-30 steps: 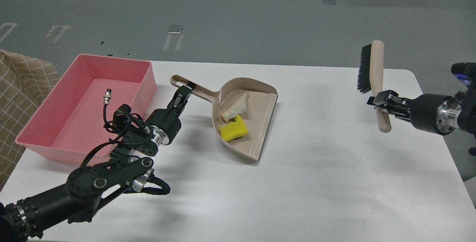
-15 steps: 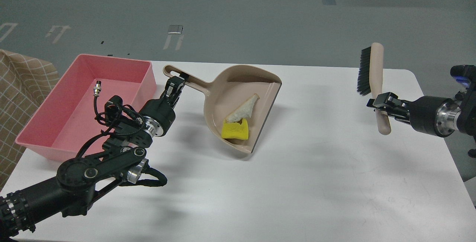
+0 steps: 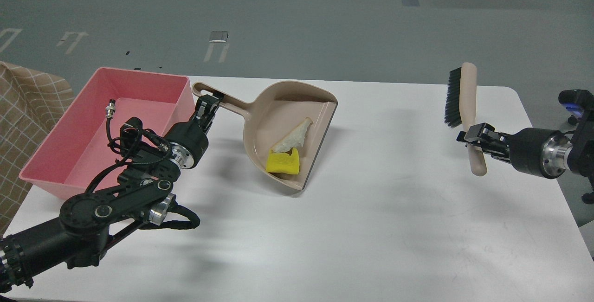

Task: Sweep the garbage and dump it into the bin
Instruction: 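Lift the dustpan with the left gripper and carry it over the pink bin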

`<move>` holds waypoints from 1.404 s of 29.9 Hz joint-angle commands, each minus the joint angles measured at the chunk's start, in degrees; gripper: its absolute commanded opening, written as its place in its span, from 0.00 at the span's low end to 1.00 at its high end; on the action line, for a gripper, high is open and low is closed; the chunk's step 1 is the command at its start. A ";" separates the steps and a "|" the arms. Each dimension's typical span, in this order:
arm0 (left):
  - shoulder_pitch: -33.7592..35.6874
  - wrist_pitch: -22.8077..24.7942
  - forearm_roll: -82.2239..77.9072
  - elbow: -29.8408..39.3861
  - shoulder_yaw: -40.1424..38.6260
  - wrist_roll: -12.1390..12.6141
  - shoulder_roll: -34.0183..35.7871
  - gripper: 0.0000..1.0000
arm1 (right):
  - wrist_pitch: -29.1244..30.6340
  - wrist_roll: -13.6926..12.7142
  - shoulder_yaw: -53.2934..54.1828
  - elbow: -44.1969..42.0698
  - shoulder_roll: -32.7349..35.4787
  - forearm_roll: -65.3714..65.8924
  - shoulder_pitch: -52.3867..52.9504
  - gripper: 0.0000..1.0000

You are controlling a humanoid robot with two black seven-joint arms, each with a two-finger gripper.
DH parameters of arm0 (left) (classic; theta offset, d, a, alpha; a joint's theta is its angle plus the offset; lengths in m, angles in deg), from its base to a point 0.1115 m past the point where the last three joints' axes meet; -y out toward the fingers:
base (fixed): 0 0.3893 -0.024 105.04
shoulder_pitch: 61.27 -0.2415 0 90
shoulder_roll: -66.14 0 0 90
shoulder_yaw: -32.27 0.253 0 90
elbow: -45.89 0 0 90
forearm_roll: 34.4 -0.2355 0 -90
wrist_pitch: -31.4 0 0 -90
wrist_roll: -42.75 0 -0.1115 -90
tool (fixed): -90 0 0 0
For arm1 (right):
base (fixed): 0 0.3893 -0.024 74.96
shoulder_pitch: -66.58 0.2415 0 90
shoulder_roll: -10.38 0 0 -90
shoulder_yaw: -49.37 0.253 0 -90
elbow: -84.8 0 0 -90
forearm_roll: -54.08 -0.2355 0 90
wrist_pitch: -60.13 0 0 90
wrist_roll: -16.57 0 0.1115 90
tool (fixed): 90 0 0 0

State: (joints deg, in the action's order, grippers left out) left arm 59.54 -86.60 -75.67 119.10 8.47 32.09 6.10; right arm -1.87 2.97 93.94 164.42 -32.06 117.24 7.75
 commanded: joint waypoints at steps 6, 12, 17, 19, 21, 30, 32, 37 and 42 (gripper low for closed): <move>1.18 0.00 2.87 -0.09 0.06 1.60 2.65 0.14 | 0.00 -0.03 -0.01 0.09 -0.19 0.04 -1.81 0.00; 2.59 0.00 3.83 0.00 0.06 3.45 4.32 0.13 | 0.00 -0.03 -0.10 0.00 -0.19 0.04 -2.16 0.00; 3.91 0.00 4.71 0.00 0.15 3.97 5.28 0.13 | 0.00 -0.03 -0.01 0.00 -0.19 0.12 -2.69 0.00; 4.08 0.00 5.41 0.00 0.15 4.24 5.81 0.13 | 0.00 -0.03 -0.01 0.00 -0.19 0.12 -2.95 0.00; 4.26 0.00 5.85 0.00 0.15 4.24 6.25 0.13 | 0.00 -0.03 -0.10 0.00 -0.19 0.12 -2.95 0.00; 6.19 0.00 9.36 0.61 -0.03 5.47 8.71 0.13 | 0.00 -0.03 -0.01 0.00 -0.19 0.21 -3.31 0.00; 6.54 0.00 10.42 0.61 -0.03 5.47 8.97 0.13 | 0.00 -0.03 -0.10 0.00 -0.19 0.21 -3.39 0.00; 7.42 0.00 11.82 0.61 -0.03 6.26 9.59 0.14 | 0.00 -0.03 -0.10 -0.09 -0.19 0.21 -3.39 0.00; 8.65 0.00 15.16 0.61 0.06 6.35 11.08 0.14 | 0.00 -0.03 -0.01 -0.43 -0.28 0.21 -3.65 0.00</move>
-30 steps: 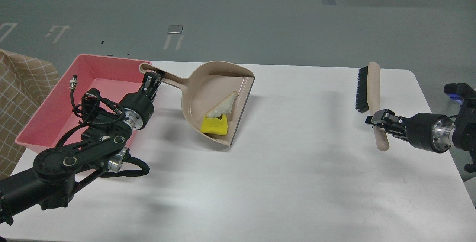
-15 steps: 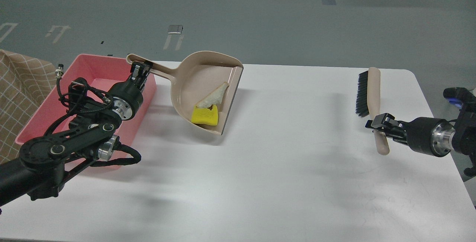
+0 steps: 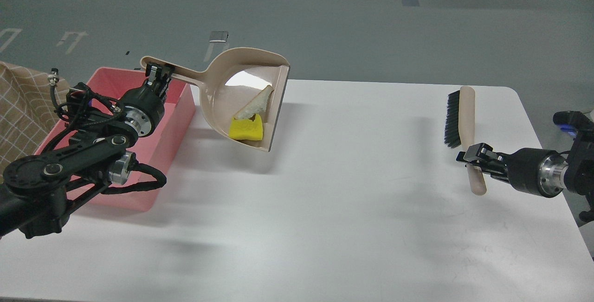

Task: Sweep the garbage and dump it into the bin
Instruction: 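Lift the dustpan with the left gripper and carry it over the pink bin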

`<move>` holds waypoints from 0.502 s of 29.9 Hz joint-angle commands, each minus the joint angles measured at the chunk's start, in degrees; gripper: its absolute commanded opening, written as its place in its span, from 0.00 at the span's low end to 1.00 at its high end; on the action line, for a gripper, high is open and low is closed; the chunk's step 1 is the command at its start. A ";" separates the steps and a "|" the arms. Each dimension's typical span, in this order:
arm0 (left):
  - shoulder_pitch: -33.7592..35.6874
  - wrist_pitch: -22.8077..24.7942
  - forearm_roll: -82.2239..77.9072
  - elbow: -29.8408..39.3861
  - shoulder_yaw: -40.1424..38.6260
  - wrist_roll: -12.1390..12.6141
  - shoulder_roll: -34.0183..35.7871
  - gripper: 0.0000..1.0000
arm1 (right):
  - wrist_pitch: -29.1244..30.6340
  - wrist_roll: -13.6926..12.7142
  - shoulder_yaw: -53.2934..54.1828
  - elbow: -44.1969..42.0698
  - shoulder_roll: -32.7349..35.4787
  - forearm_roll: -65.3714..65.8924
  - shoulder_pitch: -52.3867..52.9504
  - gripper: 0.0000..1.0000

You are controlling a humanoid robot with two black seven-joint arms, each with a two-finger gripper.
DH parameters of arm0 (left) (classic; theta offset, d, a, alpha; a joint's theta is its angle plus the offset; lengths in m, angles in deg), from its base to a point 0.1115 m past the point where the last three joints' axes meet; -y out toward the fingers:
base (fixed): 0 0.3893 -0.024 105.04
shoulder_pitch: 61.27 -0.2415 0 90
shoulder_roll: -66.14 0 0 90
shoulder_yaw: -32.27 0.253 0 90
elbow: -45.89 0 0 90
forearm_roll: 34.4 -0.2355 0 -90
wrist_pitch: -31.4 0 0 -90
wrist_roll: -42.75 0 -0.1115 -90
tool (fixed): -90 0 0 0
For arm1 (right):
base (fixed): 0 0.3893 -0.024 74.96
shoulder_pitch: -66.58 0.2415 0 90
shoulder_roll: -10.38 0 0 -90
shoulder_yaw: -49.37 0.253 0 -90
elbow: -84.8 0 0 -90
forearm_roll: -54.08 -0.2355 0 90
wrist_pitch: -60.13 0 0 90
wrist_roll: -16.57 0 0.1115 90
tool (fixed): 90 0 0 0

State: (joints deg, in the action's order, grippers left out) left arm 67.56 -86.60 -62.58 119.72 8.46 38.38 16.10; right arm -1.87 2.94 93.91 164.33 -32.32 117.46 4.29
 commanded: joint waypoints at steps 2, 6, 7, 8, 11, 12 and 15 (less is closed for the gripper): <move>1.16 0.00 3.13 -0.01 0.08 0.50 1.62 0.14 | 0.00 0.00 0.02 -0.61 -0.01 0.09 -0.28 0.00; 2.83 0.00 4.44 -0.01 0.08 2.16 2.58 0.14 | 0.00 0.00 -0.06 -0.79 -0.10 0.09 -0.54 0.00; 3.00 0.00 4.88 -0.01 0.08 2.34 2.85 0.14 | 0.00 0.00 0.02 -0.70 -0.10 0.09 -0.63 0.00; 3.44 0.00 5.58 -0.01 0.08 2.61 3.46 0.14 | 0.00 0.00 0.02 -0.79 -0.10 0.09 -0.63 0.00; 4.93 1.01 7.87 -0.01 0.17 3.13 4.43 0.14 | 0.00 0.00 -0.06 -0.79 -0.10 0.09 -0.63 0.00; 5.20 1.19 8.22 -0.01 0.25 3.31 4.69 0.14 | 0.00 0.00 -0.06 -0.79 -0.19 0.09 -0.63 0.00; 5.99 1.98 9.54 -0.09 0.25 4.71 5.83 0.14 | 0.00 0.00 -0.06 -0.79 -0.19 0.09 -0.72 0.00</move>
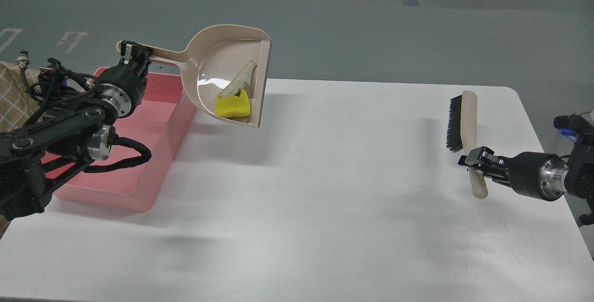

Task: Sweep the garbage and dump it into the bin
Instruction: 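Lift the dustpan with the left gripper and carry it over the pink bin, then tilt the dustpan with the left gripper to dump the sponge into the bin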

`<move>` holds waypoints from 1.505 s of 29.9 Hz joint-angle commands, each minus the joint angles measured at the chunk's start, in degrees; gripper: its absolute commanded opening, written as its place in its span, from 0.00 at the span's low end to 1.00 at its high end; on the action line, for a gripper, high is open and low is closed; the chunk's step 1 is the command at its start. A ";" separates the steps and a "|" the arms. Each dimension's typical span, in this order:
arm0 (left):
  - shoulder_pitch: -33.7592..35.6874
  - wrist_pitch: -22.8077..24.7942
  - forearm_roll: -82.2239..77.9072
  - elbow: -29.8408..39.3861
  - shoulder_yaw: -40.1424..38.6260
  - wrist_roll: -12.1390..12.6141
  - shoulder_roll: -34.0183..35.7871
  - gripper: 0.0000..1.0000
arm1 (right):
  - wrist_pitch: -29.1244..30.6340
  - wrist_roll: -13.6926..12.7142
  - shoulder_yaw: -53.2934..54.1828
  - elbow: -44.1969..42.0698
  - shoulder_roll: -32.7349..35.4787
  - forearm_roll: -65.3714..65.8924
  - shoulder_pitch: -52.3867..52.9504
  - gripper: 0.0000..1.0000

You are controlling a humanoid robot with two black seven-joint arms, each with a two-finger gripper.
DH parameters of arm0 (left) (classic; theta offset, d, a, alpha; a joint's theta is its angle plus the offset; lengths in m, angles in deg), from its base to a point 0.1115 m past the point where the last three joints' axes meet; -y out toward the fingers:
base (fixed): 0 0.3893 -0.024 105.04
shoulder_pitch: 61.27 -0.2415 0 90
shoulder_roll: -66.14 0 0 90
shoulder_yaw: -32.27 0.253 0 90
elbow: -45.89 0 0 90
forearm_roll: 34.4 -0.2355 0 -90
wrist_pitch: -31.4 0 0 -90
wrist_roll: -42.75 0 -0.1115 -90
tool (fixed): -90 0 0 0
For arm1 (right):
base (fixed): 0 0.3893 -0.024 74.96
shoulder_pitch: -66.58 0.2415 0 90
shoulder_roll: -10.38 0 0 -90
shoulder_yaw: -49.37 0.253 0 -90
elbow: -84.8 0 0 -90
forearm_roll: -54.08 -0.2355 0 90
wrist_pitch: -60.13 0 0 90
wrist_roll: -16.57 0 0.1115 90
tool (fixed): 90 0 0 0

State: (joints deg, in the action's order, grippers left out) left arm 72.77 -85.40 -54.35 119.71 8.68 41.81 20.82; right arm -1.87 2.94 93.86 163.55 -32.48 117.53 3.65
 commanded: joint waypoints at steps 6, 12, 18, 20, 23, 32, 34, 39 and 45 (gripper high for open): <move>1.93 1.93 1.85 -0.09 0.03 2.43 3.31 0.14 | 0.00 0.00 -0.01 0.00 -0.03 0.01 -0.44 0.00; 3.34 4.30 3.69 -0.09 0.12 2.87 7.26 0.14 | 0.00 0.00 -0.10 0.00 -0.47 0.01 -0.62 0.00; 3.95 6.41 3.70 0.00 0.12 3.75 11.74 0.14 | 0.00 -0.09 -0.10 -0.09 -1.00 0.18 -0.88 0.00; 3.87 7.20 3.78 0.00 0.20 3.93 12.80 0.14 | 0.00 -0.09 -0.10 -0.09 -1.26 0.18 -0.79 0.00; 3.43 8.69 3.69 0.00 0.38 4.01 15.43 0.14 | 0.00 -0.18 -0.10 -0.53 -1.35 0.18 -0.79 0.00; 2.90 12.65 3.69 0.00 0.47 4.01 21.85 0.14 | 0.00 -0.09 -0.10 -0.53 -1.44 0.18 -0.79 0.00; 2.73 13.70 3.69 -0.09 0.56 3.75 22.90 0.14 | 0.00 -0.09 -0.01 -0.53 -1.44 0.18 -0.79 0.00; 2.02 15.11 3.69 -0.61 0.56 3.22 24.58 0.14 | 0.00 -0.18 0.08 -0.53 -1.44 0.10 -0.70 0.00; 0.35 15.46 3.43 -0.88 0.82 2.87 25.28 0.14 | 0.00 -0.18 0.16 -0.44 -1.44 0.01 -0.53 0.00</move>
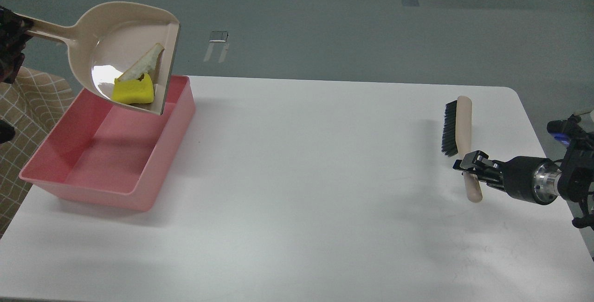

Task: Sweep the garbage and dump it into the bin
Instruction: 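Tilt the dustpan with the left gripper to dump the sponge into the bin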

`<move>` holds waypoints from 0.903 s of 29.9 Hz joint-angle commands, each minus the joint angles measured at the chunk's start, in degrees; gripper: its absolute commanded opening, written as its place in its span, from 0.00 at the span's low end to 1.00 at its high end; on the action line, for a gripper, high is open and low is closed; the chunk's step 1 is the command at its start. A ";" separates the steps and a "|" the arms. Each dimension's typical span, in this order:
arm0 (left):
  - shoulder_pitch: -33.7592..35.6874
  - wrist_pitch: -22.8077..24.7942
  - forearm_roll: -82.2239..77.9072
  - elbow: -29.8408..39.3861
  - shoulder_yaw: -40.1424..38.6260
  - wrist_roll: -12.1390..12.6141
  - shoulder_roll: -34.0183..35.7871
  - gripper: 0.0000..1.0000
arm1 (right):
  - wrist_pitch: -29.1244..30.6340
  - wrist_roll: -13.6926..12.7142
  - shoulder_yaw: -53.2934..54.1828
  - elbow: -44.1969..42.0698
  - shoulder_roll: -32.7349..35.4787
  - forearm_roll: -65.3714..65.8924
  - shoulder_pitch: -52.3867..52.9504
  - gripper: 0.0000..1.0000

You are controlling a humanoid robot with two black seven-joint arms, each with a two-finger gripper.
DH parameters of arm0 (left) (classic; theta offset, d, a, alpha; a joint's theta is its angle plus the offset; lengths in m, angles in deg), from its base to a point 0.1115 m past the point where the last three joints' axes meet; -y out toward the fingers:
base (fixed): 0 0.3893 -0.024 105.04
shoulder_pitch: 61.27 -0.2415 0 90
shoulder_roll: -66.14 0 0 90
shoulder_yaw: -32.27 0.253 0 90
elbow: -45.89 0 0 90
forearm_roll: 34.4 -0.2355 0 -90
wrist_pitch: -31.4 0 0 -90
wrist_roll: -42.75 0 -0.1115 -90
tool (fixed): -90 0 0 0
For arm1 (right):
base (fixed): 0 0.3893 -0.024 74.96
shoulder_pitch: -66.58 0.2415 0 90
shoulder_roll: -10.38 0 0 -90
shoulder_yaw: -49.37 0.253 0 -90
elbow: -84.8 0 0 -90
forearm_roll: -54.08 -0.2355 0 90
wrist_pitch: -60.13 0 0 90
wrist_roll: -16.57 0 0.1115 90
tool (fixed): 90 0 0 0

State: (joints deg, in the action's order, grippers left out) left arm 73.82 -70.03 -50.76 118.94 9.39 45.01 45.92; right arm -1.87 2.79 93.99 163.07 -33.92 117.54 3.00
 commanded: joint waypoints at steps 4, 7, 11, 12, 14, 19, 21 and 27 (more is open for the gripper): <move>-1.84 0.01 -0.95 -0.19 0.20 -1.20 0.88 0.14 | 0.00 -0.03 0.03 0.04 0.00 0.00 0.22 0.00; -2.02 0.01 -1.21 -0.54 0.20 -1.91 1.06 0.14 | 0.00 -0.03 0.03 0.04 0.00 0.00 0.22 0.00; -2.11 -0.08 -1.48 -1.77 0.29 -3.49 1.06 0.14 | 0.00 -0.03 0.03 0.04 0.00 0.00 0.22 0.00; -2.28 -0.17 -2.09 -1.95 0.29 -4.01 1.32 0.14 | 0.00 -0.03 0.03 0.04 0.00 0.00 0.22 0.00; -2.28 -0.43 -3.84 -2.04 0.20 -5.06 1.94 0.14 | 0.00 -0.03 0.03 0.04 0.00 -0.09 0.22 0.00; -2.46 -1.31 -7.88 -2.13 0.29 -6.65 2.38 0.14 | 0.00 -0.03 0.03 0.04 0.00 -0.09 0.22 0.00; -3.16 -2.28 -9.82 -2.13 0.20 -7.70 2.73 0.14 | 0.00 -0.03 0.03 0.04 0.00 -0.09 0.22 0.00; -5.09 -6.05 -16.41 -2.13 0.20 -9.99 2.82 0.14 | 0.00 -0.03 0.12 0.04 0.00 -0.09 0.30 0.00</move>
State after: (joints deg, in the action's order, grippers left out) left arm 69.46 -74.37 -64.53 116.73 9.61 35.88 48.74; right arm -1.87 2.77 94.08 163.11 -33.92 117.47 3.27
